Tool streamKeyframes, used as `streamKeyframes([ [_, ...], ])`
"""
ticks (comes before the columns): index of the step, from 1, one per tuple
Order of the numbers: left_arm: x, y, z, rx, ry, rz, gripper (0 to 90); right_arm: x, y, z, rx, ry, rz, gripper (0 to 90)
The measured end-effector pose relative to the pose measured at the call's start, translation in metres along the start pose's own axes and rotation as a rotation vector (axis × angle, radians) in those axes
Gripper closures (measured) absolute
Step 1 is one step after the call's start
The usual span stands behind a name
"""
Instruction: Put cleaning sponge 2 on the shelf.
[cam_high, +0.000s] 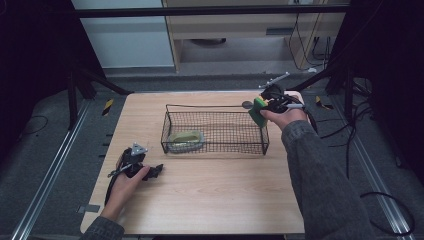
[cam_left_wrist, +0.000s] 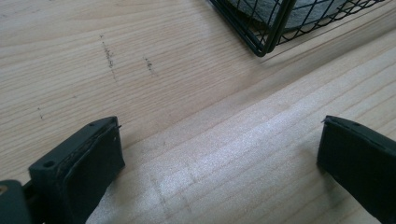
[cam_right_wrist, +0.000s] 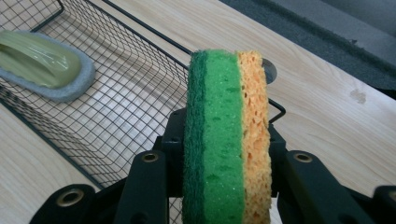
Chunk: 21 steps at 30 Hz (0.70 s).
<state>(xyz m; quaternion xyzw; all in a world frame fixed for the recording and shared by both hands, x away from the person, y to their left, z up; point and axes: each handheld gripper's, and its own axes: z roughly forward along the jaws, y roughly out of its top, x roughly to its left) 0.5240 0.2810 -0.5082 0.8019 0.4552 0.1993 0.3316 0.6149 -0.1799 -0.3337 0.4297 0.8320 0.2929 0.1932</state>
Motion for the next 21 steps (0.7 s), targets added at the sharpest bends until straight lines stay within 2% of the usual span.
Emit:
streamKeyframes([
  [13,0.000,0.000,0.000,-0.002,-0.001,0.001,0.0,-0.007,-0.005,0.035,0.024,0.030,0.039,64.8],
  [21,0.000,0.000,0.000,-0.002,-0.002,0.002,0.0,-0.012,-0.012,0.043,0.047,0.025,0.050,64.8],
])
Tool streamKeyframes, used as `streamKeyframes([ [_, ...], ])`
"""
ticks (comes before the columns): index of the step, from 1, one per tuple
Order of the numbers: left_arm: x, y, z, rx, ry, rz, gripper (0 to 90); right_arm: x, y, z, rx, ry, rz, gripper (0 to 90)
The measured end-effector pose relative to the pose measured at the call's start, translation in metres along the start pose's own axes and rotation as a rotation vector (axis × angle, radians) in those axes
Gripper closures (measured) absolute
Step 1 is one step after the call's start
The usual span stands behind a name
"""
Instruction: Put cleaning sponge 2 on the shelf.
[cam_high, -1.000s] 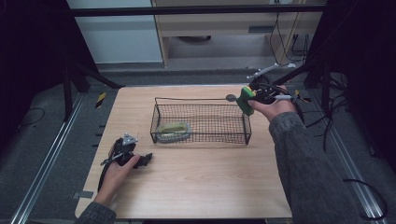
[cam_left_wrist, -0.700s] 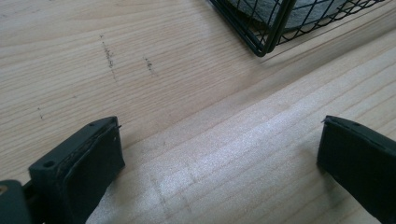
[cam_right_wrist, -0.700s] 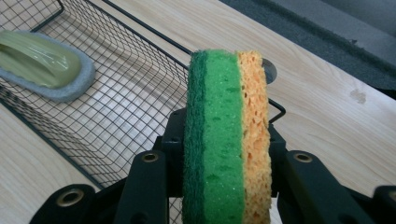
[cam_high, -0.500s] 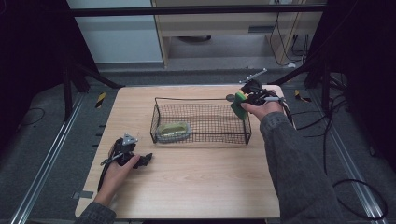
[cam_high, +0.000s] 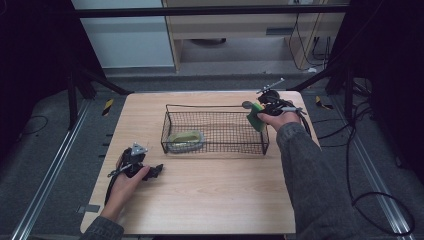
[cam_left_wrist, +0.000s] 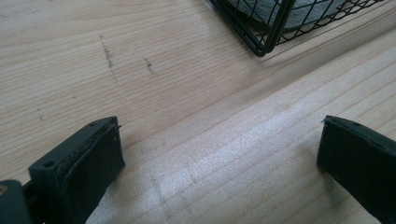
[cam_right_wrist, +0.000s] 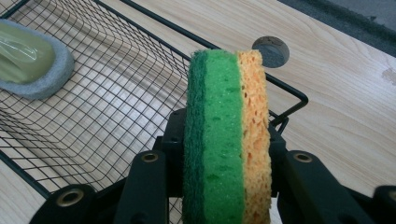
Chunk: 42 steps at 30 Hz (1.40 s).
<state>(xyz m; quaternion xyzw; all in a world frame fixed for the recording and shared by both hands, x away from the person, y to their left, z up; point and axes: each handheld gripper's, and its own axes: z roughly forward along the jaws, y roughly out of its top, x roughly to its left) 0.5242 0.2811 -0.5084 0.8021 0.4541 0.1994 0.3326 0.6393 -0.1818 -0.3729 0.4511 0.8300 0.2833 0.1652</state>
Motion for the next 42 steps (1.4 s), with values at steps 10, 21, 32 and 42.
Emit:
streamKeyframes([
  [10,0.000,0.000,0.000,0.000,-0.002,0.002,0.0,-0.001,-0.005,0.008,0.009,0.000,-0.001,64.7],
  [21,0.000,0.000,0.000,0.000,-0.003,0.003,0.0,-0.006,-0.013,0.020,0.016,0.000,0.015,64.7],
  [32,0.000,0.000,0.000,0.001,-0.004,0.004,0.0,-0.005,-0.015,0.031,0.038,-0.013,0.006,64.6],
  [42,0.001,0.000,0.000,0.000,-0.005,0.006,0.0,0.000,-0.016,0.038,0.051,-0.027,-0.008,64.5],
])
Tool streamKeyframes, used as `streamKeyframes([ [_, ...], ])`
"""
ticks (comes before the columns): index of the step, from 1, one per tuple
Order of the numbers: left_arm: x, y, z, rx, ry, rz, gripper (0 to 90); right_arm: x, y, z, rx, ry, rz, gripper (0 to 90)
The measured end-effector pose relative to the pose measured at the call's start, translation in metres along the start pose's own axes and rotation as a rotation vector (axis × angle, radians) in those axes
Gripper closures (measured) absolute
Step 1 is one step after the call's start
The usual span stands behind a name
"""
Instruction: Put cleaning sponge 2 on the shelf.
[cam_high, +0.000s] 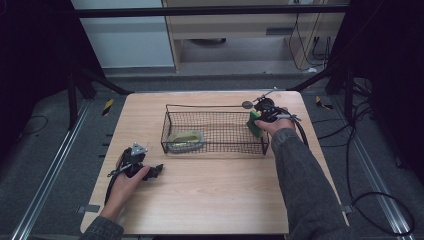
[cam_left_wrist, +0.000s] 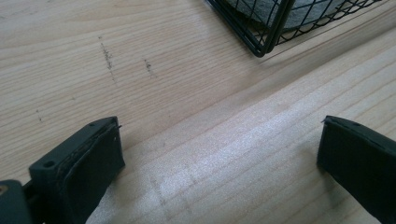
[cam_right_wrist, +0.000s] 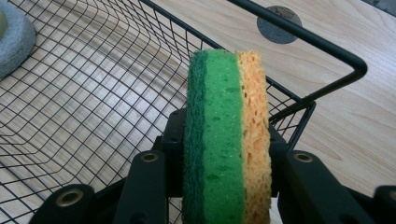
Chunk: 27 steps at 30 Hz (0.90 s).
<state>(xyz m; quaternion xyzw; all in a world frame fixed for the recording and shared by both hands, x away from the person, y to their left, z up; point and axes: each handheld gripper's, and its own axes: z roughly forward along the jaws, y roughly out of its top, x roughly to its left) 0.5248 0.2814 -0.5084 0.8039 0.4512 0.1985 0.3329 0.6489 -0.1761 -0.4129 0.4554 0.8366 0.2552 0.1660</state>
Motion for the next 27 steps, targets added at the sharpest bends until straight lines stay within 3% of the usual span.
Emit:
streamKeyframes([
  [27,0.000,0.000,0.000,0.000,-0.001,0.001,0.0,0.005,-0.004,0.013,0.041,-0.031,-0.020,64.0],
])
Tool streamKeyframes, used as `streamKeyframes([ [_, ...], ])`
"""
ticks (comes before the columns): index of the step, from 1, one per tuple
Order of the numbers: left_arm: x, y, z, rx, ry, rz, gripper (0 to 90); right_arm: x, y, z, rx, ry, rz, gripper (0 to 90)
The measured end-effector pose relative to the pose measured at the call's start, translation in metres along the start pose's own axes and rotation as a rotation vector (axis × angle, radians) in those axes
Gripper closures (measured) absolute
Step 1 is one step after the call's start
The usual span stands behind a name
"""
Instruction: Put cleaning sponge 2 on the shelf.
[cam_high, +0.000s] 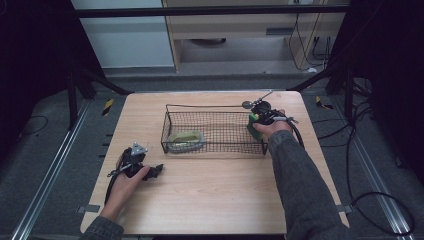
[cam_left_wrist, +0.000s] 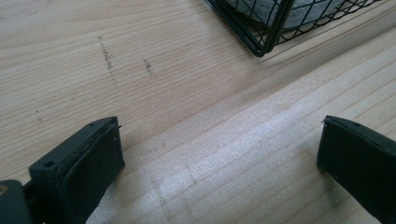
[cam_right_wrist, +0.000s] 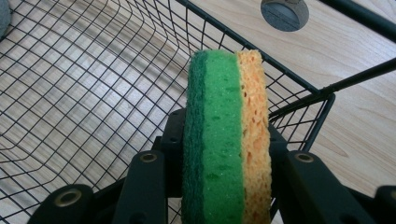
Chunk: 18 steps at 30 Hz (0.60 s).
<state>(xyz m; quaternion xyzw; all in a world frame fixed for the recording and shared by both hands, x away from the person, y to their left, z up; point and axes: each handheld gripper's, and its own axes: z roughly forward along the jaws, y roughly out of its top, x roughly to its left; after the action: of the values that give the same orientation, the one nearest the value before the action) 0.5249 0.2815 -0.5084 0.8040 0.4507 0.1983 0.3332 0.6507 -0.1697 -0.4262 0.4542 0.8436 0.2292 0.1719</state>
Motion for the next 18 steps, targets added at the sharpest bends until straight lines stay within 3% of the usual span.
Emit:
streamKeyframes([
  [10,0.000,0.000,0.000,0.000,0.000,0.000,0.0,0.002,0.001,-0.001,0.011,0.003,0.005,57.4],
  [18,0.000,0.000,0.000,0.000,0.000,-0.001,0.0,0.007,0.002,-0.013,-0.003,0.017,0.008,51.4],
])
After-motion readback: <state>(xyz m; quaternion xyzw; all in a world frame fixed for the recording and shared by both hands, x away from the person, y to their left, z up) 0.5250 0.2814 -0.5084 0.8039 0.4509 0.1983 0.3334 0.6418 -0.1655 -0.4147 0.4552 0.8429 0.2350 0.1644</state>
